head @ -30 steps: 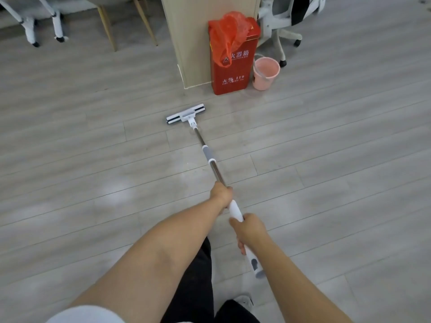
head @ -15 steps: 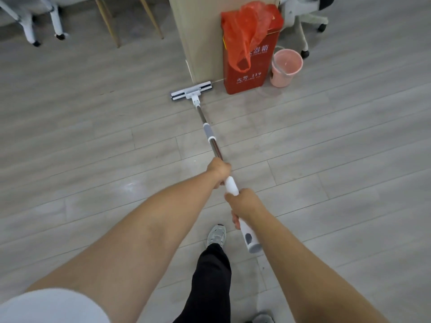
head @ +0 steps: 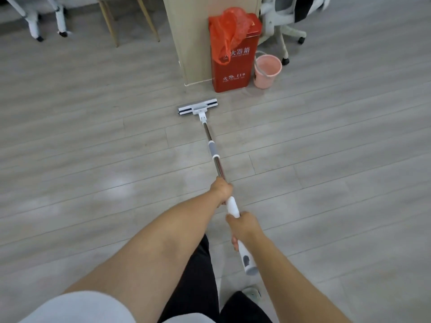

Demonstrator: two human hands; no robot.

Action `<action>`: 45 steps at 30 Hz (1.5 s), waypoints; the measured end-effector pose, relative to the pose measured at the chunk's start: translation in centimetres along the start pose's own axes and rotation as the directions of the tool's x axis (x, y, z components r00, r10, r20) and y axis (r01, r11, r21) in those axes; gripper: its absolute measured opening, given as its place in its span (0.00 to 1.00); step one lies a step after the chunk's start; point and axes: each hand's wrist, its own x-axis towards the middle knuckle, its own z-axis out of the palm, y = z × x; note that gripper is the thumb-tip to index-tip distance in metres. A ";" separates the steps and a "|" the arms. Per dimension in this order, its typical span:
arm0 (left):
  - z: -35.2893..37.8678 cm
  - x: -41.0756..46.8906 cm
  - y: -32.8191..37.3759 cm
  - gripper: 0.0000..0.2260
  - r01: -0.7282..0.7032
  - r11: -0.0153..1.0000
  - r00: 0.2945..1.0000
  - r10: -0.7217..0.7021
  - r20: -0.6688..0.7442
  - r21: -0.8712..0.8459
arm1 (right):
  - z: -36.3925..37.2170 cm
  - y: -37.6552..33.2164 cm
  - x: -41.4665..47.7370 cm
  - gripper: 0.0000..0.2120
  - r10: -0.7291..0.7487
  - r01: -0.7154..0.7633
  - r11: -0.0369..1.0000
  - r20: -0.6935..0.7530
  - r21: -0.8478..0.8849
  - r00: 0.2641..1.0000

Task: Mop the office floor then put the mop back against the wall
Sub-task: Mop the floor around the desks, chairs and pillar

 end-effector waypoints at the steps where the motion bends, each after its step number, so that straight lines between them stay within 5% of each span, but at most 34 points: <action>1: 1.2 -1.1 -0.4 0.16 0.008 1.000 1.000 -0.008 0.003 -0.015 | -0.5 1.3 -0.6 0.07 0.005 -0.005 1.000 -0.003 0.001 1.000; 7: 3.7 -3.1 0.3 0.16 0.025 0.989 0.999 -0.028 -0.017 -0.147 | -3.2 2.4 -1.9 0.14 0.011 -0.013 0.996 -0.025 -0.083 1.000; 29: -8.6 15.6 13.4 0.14 0.025 0.991 0.999 -0.028 -0.021 -0.129 | -4.0 -18.2 13.2 0.15 0.023 -0.023 0.997 -0.005 -0.076 1.000; 39: -9.5 11.1 8.1 0.20 0.042 0.999 0.997 -0.041 -0.068 0.021 | 1.8 -14.5 9.9 0.20 0.079 -0.071 0.989 0.056 -0.127 0.995; 45: -4.5 2.3 1.4 0.16 0.034 0.995 0.999 -0.033 0.019 -0.090 | 2.8 -5.6 2.8 0.19 0.094 -0.088 0.967 0.012 -0.238 0.995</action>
